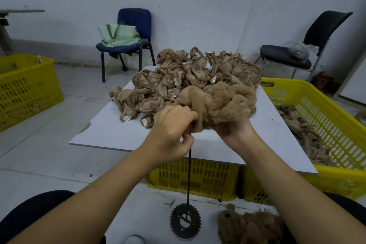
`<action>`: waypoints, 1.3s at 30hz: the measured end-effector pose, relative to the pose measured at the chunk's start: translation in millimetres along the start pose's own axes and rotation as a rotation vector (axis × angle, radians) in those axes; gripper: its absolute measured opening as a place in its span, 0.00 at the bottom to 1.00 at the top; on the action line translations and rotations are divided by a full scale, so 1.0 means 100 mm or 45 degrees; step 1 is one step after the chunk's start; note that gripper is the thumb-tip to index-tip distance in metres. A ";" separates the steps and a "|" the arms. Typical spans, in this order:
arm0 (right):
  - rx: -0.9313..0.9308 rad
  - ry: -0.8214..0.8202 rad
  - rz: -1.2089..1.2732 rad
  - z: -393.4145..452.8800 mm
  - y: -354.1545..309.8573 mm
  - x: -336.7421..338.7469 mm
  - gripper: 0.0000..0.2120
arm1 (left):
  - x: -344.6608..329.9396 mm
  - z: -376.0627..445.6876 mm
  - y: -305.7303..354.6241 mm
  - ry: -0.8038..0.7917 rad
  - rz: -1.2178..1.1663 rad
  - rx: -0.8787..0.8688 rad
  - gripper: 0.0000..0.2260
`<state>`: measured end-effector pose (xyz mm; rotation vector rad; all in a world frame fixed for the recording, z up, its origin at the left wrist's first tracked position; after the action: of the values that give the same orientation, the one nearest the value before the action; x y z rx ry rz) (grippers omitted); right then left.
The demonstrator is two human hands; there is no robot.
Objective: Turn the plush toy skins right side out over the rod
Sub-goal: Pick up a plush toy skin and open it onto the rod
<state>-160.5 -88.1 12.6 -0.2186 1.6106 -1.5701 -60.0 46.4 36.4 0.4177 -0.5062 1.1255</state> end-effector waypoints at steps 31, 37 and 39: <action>-0.171 0.225 -0.895 -0.18 0.52 -0.17 0.24 | -0.78 -0.47 -0.21 -0.215 -1.214 1.328 0.09; 0.230 0.112 -1.003 -0.16 0.26 -0.36 0.26 | -0.66 -0.41 -0.24 0.171 -1.293 1.131 0.16; 0.321 0.037 -1.108 -0.15 0.20 -0.39 0.26 | -0.72 -0.42 -0.25 0.208 -1.426 1.099 0.17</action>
<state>-138.2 -47.8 9.6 -0.8436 1.3790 -2.4059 -54.6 7.3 -40.4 1.1618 0.4032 0.2047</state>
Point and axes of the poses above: each hand's wrist, its own z-axis towards the middle knuckle, its own x-axis out of the back of the hand, y = z × x, the point moved 5 cm from there along z, towards the middle knuckle, and after that the axes turned 2 degrees about -z, right-handed, at the moved point
